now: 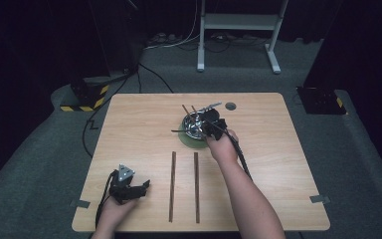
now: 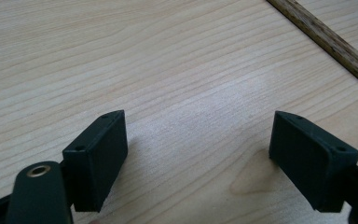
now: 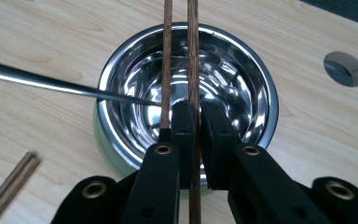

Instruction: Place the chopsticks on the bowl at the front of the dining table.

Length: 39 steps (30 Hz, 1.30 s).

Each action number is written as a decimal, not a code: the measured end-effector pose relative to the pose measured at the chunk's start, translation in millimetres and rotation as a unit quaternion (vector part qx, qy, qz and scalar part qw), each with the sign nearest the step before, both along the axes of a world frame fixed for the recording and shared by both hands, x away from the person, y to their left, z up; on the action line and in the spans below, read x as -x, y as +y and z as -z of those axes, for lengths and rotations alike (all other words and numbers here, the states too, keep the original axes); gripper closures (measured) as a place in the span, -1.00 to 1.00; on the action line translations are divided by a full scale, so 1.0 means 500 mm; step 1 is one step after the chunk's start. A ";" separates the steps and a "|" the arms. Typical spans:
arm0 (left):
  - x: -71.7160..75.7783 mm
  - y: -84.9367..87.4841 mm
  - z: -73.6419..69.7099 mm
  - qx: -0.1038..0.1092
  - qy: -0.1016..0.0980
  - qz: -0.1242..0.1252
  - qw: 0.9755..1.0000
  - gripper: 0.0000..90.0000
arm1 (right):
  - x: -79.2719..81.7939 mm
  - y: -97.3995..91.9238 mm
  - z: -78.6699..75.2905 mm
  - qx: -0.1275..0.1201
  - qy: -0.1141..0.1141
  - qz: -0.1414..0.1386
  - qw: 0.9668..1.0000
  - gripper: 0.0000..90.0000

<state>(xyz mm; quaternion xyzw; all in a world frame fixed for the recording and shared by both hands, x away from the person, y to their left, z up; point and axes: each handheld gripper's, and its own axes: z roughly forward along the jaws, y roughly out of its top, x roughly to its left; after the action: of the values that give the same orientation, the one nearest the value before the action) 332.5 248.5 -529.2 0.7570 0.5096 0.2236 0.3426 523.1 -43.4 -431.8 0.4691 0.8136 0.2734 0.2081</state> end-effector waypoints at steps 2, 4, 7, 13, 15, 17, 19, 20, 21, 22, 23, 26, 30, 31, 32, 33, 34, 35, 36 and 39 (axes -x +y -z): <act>0.000 0.000 0.000 0.000 0.001 0.001 1.000 -0.57 | -0.009 0.005 0.002 0.001 0.002 0.002 1.000 0.87; 0.000 0.000 0.000 0.000 0.001 0.001 1.000 -0.57 | -0.021 0.006 0.005 -0.007 0.005 0.001 1.000 0.87; 0.000 0.000 0.000 0.000 0.001 0.000 1.000 -0.57 | -0.043 0.005 0.010 -0.019 0.016 0.011 1.000 0.87; 0.000 0.000 0.000 0.000 0.001 0.001 1.000 -0.57 | -0.070 0.015 0.007 -0.009 0.015 0.017 1.000 0.87; 0.000 0.000 0.000 0.000 0.001 0.001 1.000 -0.57 | -0.075 0.019 0.005 -0.010 0.014 0.017 1.000 0.87; 0.000 0.000 0.000 0.000 0.000 0.001 1.000 -0.57 | -0.079 0.024 0.006 -0.009 0.018 0.015 1.000 0.87; 0.000 0.000 0.000 0.001 0.000 0.001 1.000 -0.57 | -0.083 0.030 0.010 -0.004 0.020 0.015 1.000 0.87; 0.000 0.000 0.000 0.001 0.001 0.001 1.000 -0.57 | -0.085 0.034 0.011 -0.001 0.020 0.014 1.000 0.87; 0.000 0.000 0.000 0.001 0.000 0.001 1.000 -0.57 | -0.087 0.036 0.012 0.001 0.022 0.015 1.000 0.87; 0.000 0.000 0.000 0.001 0.001 0.001 1.000 -0.57 | -0.089 0.039 0.014 0.002 0.022 0.013 1.000 0.87; 0.000 0.000 0.000 0.003 0.002 0.000 1.000 -0.57 | -0.091 0.041 0.015 0.005 0.023 0.012 1.000 0.87; 0.000 0.001 -0.001 -0.001 0.002 0.004 1.000 -0.57 | -0.097 0.048 0.016 0.007 0.030 0.007 0.999 0.87; -0.001 0.000 -0.001 0.000 0.003 0.004 1.000 -0.57 | -0.101 0.059 0.015 0.014 0.029 0.006 0.999 0.87; -0.001 0.000 -0.001 0.000 0.003 0.004 1.000 -0.57 | -0.102 0.062 0.015 0.016 0.029 0.008 0.999 0.87; -0.001 0.000 -0.001 0.001 0.003 0.004 1.000 -0.57 | -0.103 0.063 0.015 0.016 0.027 0.009 0.999 0.87; -0.001 0.000 -0.001 0.001 0.003 0.004 1.000 -0.57 | -0.103 0.064 0.016 0.015 0.029 0.010 0.999 0.87; -0.001 0.000 -0.001 0.003 0.003 0.003 1.000 -0.57 | -0.104 0.064 0.017 0.016 0.033 0.010 0.999 0.87; -0.001 0.001 -0.001 0.002 0.003 0.004 1.000 -0.57 | -0.104 0.065 0.019 0.021 0.032 0.010 0.999 0.87; -0.001 0.001 0.000 0.002 0.002 0.004 1.000 -0.57 | -0.105 0.065 0.020 0.019 0.034 0.012 0.999 0.87; -0.001 0.000 0.000 0.001 0.003 0.004 1.000 -0.57 | -0.107 0.063 0.023 0.017 0.039 0.014 0.999 0.87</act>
<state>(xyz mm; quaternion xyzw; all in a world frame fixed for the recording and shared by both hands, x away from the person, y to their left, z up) 332.8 248.7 -528.9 0.7592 0.5077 0.2196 0.3429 576.8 -11.9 -443.1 0.4870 0.8191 0.2377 0.1880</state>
